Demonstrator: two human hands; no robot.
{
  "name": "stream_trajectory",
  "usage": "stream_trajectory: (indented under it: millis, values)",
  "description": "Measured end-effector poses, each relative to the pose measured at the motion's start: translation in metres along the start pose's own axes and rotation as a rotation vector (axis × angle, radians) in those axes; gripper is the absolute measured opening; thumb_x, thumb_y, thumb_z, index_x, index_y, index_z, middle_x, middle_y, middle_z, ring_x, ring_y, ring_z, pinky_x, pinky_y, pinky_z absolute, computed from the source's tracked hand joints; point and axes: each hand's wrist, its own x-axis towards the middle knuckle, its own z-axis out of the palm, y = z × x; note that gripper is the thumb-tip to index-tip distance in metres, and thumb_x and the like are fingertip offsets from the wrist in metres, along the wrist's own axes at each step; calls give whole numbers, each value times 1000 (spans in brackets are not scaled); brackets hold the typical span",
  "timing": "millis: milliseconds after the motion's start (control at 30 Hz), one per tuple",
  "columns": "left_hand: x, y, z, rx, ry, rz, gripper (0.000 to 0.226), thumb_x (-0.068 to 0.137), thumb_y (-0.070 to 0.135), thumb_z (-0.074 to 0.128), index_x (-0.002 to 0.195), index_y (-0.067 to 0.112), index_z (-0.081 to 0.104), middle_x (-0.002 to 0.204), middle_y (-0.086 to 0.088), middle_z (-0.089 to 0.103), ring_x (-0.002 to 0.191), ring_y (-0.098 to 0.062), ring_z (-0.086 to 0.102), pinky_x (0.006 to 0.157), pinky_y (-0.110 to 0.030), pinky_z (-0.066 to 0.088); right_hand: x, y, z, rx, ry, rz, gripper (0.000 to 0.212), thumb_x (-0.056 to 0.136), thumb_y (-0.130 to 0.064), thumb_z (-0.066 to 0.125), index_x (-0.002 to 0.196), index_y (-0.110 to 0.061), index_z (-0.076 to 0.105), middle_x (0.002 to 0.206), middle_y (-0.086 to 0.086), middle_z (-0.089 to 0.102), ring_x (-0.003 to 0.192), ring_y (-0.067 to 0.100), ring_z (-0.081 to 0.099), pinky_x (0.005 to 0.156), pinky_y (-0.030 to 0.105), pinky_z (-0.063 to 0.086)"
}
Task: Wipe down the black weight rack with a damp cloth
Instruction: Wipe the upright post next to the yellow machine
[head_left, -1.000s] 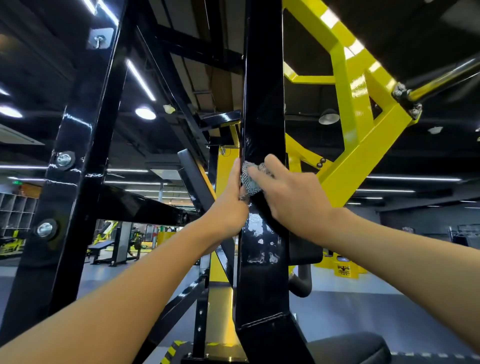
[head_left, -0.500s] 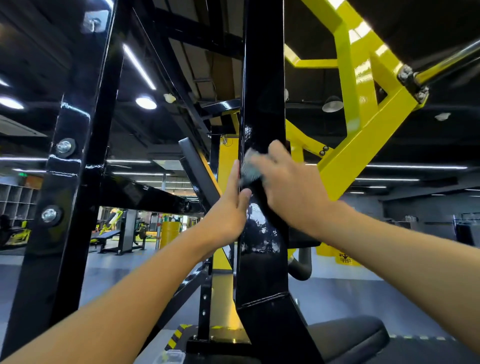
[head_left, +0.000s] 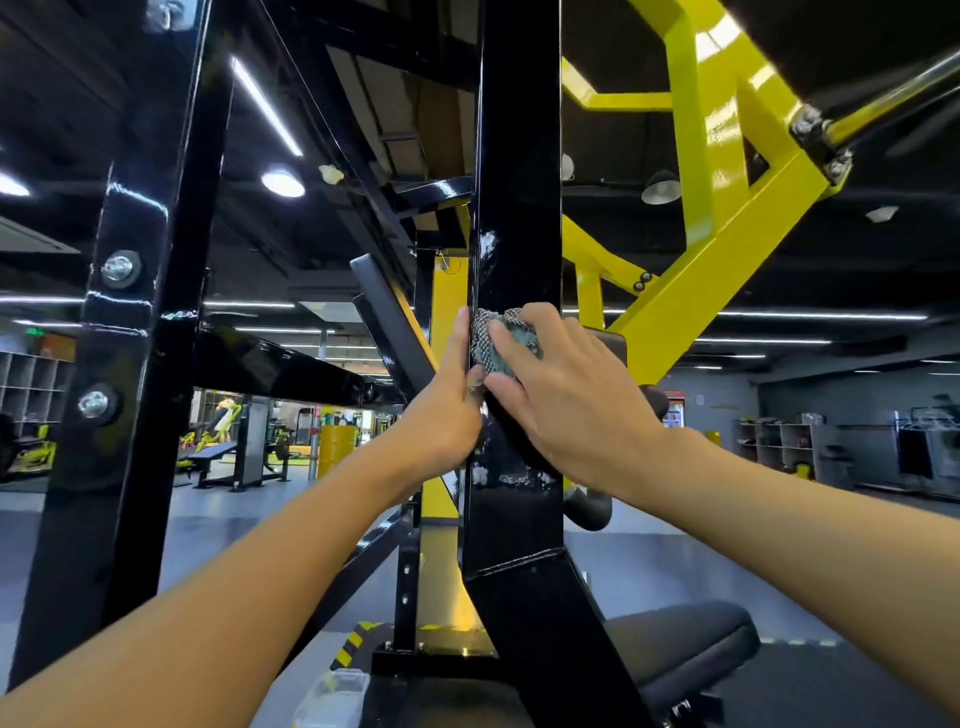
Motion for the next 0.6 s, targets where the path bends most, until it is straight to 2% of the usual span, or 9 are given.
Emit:
stream_trajectory:
  millis: [67,100,200,267,333,367,433,500,600]
  values:
    - [0,-1,0,-9,-6,6,64,108,33,27,153,46,-17,154,-9,40,95,-18,51,92,-46,50,11,5,3,19,38,-34,24,91,-21,67,111,-6,67,110,18,56,85,32,58,64,44,54]
    - [0,-2,0,-16,-10,9,64,108,34,27,153,46,-16,158,-8,34,90,-9,48,90,-39,48,18,9,3,28,28,-10,21,89,-14,68,108,-6,67,110,17,56,84,31,57,64,44,53]
    - [-7,-1,2,-9,-24,1,63,108,33,25,153,45,-17,161,-8,27,73,3,39,76,-23,43,21,14,6,17,17,107,32,82,4,64,113,-5,65,111,16,56,84,32,54,62,45,52]
    - [-16,-2,6,4,-29,-40,62,108,34,23,151,48,-19,147,-16,46,69,-16,53,67,-33,53,-1,10,9,-5,8,-34,32,82,7,57,112,-2,65,109,18,58,79,33,53,59,45,50]
    - [-25,-3,7,23,-38,-83,62,108,35,22,150,50,-21,117,-17,61,75,-32,58,78,-55,56,-27,10,7,-38,-32,-262,32,87,1,43,110,0,65,104,19,60,71,31,51,54,42,48]
    - [-27,-3,8,26,-43,-92,61,108,36,22,149,51,-21,117,-15,62,78,-34,61,82,-57,55,-30,15,4,-53,-50,-307,36,86,1,39,111,1,65,101,20,59,67,31,51,51,40,46]
    - [-28,-5,8,3,-44,-114,61,107,39,22,147,56,-20,128,-21,60,92,-44,65,86,-59,54,-26,22,2,-54,-62,-205,35,78,8,52,110,1,64,96,20,55,62,32,49,43,38,42]
    - [-29,-6,8,-5,-44,-125,61,107,39,23,146,58,-21,122,-32,60,98,-50,62,84,-63,52,-23,13,4,-48,-59,-44,34,71,10,66,102,-2,64,93,16,51,60,31,48,39,36,38]
    - [-32,-10,9,23,-76,-118,63,107,40,24,145,58,-23,121,-37,58,98,-54,60,81,-65,52,-23,1,8,-78,-106,-169,24,78,1,63,101,-8,62,95,12,51,62,28,50,42,34,36]
